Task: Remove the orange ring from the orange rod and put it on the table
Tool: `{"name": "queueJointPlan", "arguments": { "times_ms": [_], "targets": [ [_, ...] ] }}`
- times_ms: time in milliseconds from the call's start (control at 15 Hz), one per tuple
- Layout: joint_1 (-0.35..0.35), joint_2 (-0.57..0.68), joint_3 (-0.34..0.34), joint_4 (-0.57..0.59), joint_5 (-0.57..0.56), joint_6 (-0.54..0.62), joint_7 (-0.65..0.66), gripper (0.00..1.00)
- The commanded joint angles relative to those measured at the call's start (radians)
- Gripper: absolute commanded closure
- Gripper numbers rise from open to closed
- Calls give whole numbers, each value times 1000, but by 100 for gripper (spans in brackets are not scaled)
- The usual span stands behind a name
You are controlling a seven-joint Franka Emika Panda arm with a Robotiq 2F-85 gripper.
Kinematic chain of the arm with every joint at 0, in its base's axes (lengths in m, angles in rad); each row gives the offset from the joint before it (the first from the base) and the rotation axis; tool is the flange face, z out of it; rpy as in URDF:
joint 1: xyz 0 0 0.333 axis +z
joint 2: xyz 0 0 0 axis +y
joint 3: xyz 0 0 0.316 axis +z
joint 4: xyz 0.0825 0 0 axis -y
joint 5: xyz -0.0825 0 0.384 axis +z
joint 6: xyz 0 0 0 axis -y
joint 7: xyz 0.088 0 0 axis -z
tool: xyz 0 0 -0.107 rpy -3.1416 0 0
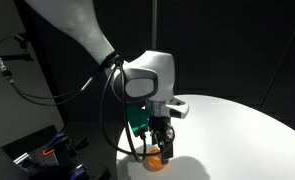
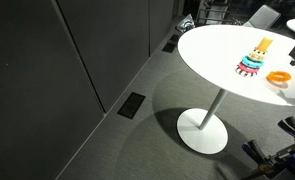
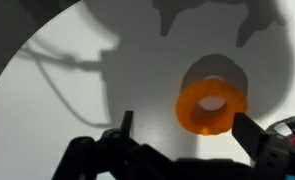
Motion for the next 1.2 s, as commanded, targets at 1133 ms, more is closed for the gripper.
{"name": "queueJointPlan", "arguments": {
  "times_ms": [1133],
  "targets": [
    [61, -373, 105, 155, 144, -712, -292, 0]
  ]
}}
